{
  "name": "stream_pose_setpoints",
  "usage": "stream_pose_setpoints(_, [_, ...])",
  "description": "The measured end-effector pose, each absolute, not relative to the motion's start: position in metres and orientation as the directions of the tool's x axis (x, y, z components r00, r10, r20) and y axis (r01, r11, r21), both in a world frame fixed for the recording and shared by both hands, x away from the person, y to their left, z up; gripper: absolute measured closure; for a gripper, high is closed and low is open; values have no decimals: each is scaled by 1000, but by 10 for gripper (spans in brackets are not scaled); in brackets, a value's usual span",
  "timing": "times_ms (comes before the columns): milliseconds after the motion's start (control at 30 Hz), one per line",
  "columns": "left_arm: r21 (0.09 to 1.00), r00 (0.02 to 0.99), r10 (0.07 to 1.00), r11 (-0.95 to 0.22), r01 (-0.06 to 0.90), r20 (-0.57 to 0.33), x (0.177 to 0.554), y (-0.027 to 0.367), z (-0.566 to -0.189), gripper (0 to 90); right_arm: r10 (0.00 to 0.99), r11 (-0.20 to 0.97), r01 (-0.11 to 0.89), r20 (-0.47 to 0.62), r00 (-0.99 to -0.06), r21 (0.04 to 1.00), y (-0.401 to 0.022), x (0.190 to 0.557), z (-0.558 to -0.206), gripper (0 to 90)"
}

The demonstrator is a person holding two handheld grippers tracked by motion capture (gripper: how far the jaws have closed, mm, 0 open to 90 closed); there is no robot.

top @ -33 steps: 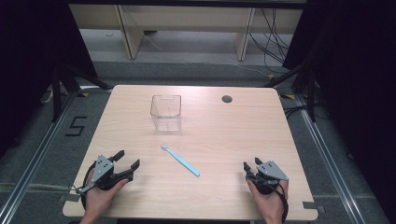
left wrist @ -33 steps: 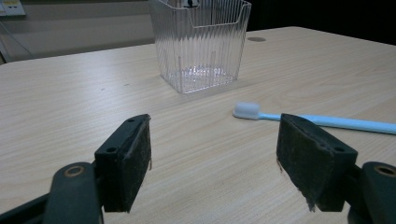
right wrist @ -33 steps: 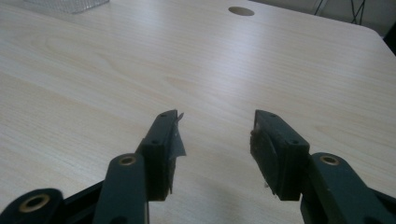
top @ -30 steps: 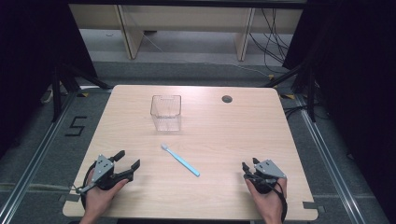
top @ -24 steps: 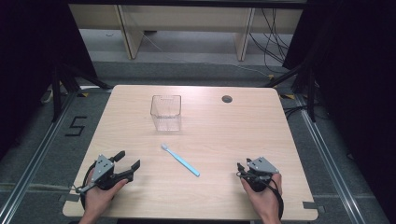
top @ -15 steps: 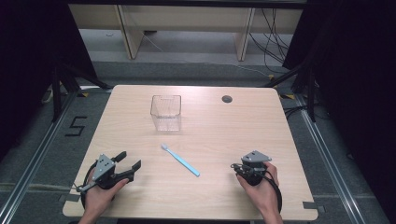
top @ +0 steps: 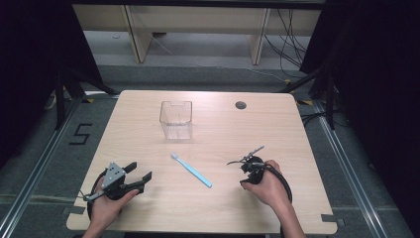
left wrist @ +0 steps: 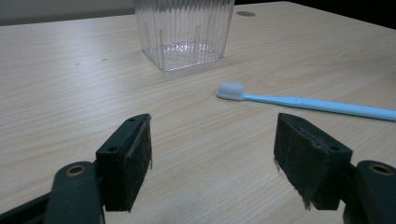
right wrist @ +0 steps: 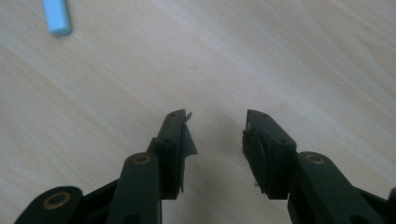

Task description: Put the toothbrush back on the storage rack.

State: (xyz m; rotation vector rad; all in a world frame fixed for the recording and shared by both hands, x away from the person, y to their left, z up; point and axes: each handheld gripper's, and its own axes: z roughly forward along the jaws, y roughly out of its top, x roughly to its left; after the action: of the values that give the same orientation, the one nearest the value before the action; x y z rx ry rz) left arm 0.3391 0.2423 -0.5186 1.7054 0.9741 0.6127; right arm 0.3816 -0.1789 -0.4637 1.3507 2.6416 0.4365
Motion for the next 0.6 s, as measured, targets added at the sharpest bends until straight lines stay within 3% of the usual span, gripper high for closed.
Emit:
stream_pose_setpoints(167, [938,561,827,-161,307,-41,341,241,-519,272,786,597,769,23,-618,228,-160,394,-461,606])
stream_pose_setpoints(600, [936,570,821,-167,310,-42,342,237,-519,271,723,671,720,57,-688,175,-113,414,-460,636])
